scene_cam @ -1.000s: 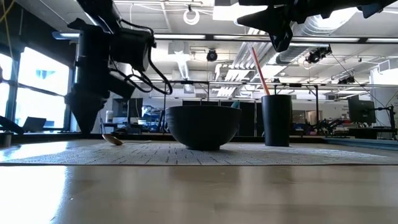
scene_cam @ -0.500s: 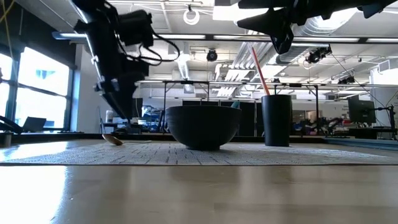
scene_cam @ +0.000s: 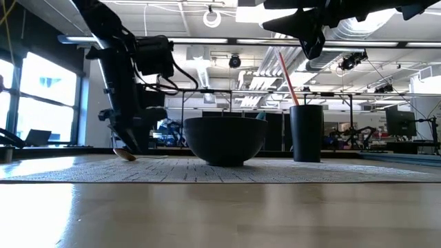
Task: Pick & Place Utensil
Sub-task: Put the green spoon into the black bowl
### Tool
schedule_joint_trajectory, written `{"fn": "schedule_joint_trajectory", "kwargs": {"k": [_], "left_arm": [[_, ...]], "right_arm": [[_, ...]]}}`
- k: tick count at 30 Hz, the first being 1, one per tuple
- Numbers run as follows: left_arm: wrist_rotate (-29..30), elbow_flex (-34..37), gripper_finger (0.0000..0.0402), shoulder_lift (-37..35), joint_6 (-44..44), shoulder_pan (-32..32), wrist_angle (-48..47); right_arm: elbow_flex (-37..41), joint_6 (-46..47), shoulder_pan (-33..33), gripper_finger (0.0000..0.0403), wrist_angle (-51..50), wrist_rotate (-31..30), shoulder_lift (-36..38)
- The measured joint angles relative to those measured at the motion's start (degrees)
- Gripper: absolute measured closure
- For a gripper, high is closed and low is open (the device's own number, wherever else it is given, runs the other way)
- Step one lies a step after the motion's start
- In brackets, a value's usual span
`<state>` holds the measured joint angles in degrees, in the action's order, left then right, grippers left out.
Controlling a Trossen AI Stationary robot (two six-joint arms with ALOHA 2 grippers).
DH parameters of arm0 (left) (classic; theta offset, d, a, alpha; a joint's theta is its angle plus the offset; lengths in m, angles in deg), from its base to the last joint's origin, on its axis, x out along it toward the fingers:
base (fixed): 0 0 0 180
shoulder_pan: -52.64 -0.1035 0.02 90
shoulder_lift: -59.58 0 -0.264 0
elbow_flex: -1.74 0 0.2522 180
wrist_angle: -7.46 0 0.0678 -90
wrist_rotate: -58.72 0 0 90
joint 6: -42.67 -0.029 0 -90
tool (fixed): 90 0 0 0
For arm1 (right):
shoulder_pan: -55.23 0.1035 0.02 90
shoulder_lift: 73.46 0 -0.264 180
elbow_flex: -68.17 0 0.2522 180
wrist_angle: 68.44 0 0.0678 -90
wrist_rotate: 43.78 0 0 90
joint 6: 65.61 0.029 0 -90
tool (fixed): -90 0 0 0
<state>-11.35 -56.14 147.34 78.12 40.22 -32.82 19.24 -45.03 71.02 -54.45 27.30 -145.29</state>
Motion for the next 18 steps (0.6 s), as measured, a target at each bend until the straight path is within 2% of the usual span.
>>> {"fn": "schedule_joint_trajectory", "kwargs": {"k": [8,18], "left_arm": [[-1.62,-0.02,0.0224,1.86,2.33,-1.64,2.59],[-5.02,-0.04,0.0301,2.26,2.35,-4.84,2.76]], "right_arm": [[0.01,0.04,0.00,0.0237,-0.09,0.04,0.00],[-0.01,0.04,0.00,0.0237,-0.52,0.24,0.00]]}}
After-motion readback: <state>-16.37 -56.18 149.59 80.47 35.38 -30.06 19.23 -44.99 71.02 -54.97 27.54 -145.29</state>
